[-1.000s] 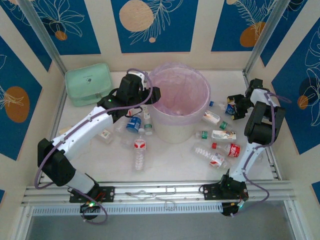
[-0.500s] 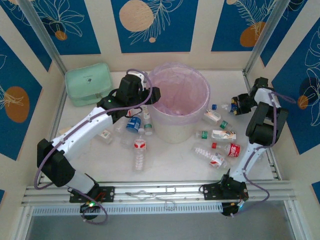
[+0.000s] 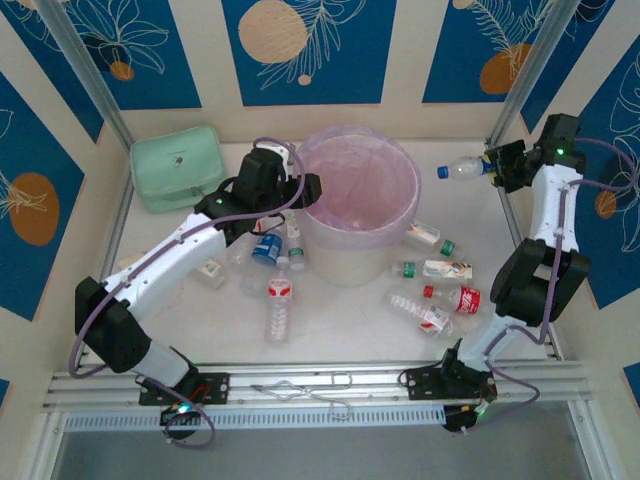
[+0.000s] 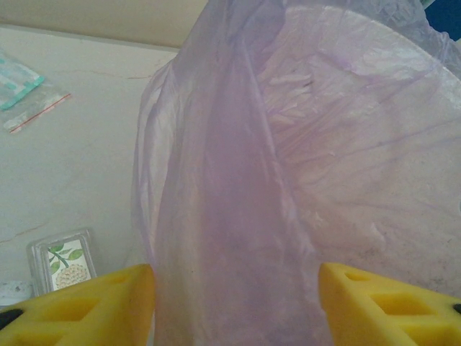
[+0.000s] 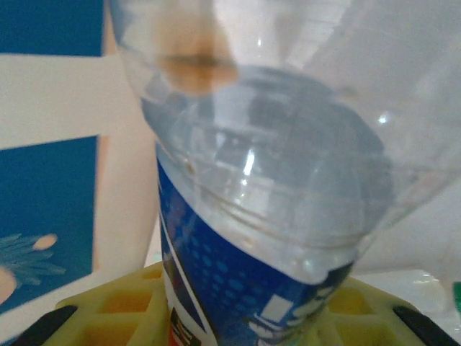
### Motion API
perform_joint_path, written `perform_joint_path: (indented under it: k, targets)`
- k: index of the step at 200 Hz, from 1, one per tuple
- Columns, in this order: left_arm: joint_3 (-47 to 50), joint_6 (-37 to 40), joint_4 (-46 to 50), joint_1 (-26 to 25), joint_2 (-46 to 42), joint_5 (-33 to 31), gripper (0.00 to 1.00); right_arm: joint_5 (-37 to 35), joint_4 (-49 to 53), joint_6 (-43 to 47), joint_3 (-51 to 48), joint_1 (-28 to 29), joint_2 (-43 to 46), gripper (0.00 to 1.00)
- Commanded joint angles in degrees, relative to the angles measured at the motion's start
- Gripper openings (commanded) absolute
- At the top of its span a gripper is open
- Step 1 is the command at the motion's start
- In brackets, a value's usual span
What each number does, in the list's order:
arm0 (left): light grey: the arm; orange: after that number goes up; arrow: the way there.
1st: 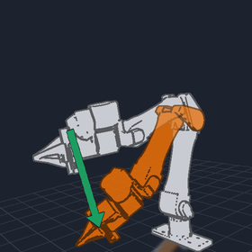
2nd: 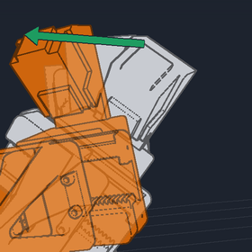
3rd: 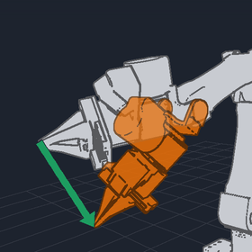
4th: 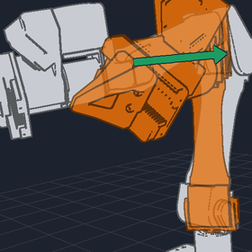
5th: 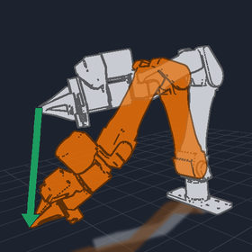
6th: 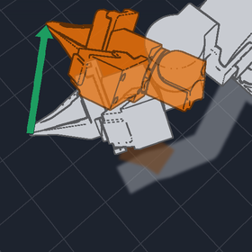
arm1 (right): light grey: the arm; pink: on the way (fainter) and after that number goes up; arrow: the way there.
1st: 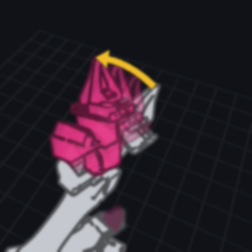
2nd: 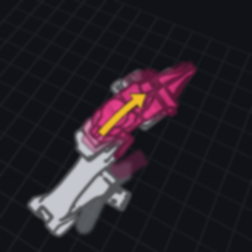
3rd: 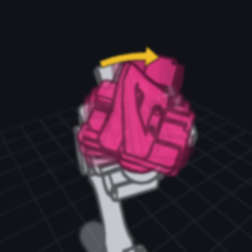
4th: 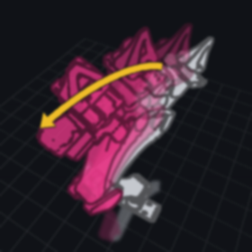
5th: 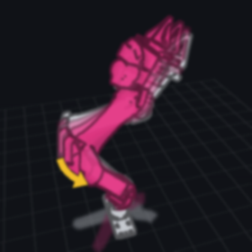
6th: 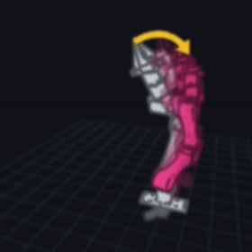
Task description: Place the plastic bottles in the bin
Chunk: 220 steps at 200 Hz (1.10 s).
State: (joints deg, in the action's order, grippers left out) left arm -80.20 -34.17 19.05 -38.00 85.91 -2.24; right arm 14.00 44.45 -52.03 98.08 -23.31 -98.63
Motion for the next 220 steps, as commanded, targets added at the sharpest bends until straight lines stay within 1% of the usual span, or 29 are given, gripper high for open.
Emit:
perform_joint_path:
  k: [1,25,28,39,58,78,80,84,95,115,141,157,173,207,209,220]
  targets:
    - [-1.49,0.88,2.55,-0.14,1.07,-1.12,0.61,8.24,0.95,3.69,3.96,2.20,4.77,0.18]
    - [-2.49,0.87,3.99,-0.17,1.89,-0.77,0.61,11.52,1.76,7.40,9.41,5.15,8.10,0.17]
    - [-2.50,0.86,3.98,-0.20,1.89,-0.75,0.61,11.76,1.87,8.18,9.87,5.65,8.44,0.13]
    - [-2.41,0.78,3.89,-0.16,1.76,-1.07,0.61,12.08,3.24,10.99,12.66,7.53,9.20,0.13]
    - [-2.71,0.70,3.85,-0.23,1.63,-2.04,0.61,9.19,7.61,17.36,18.45,13.19,9.27,0.13]
    - [-3.68,0.93,4.48,-0.19,1.70,-2.46,0.61,5.03,12.29,24.90,23.51,20.90,7.94,0.12]
    - [-3.81,0.99,4.61,-0.18,1.71,-2.49,0.61,4.64,12.91,25.60,23.96,21.70,7.71,0.12]
    - [-4.04,1.07,4.80,-0.20,1.72,-2.52,0.61,4.01,13.96,27.29,24.65,23.15,7.31,0.08]
    - [-4.42,1.04,5.03,-0.18,1.72,-2.67,0.61,2.53,16.90,31.81,25.94,27.12,6.26,0.07]
    - [-4.77,0.83,4.50,-0.17,1.88,-2.86,0.61,-0.55,21.28,38.56,25.19,33.30,4.93,0.07]
    - [-5.48,0.82,4.74,-0.47,2.16,-3.40,0.61,-12.18,26.10,47.22,22.48,41.18,3.88,0.07]
    - [-5.50,1.04,5.25,-0.61,1.99,-4.07,0.61,-18.73,29.56,50.82,21.52,45.06,2.47,0.06]
    - [-5.27,1.04,5.30,-0.60,1.73,-4.53,0.61,-23.05,33.07,51.78,20.96,47.02,0.31,0.05]
    - [-5.10,0.78,5.01,-0.80,1.89,-4.53,0.61,-27.30,35.23,52.26,17.54,48.86,-2.43,0.05]
    - [-5.06,0.77,5.03,-0.84,1.94,-4.53,0.61,-27.78,35.37,52.40,17.44,49.06,-2.60,0.00]
    - [-5.14,0.78,5.03,-0.83,2.07,-4.53,0.60,-30.65,36.16,53.28,16.78,49.95,-3.83,0.00]
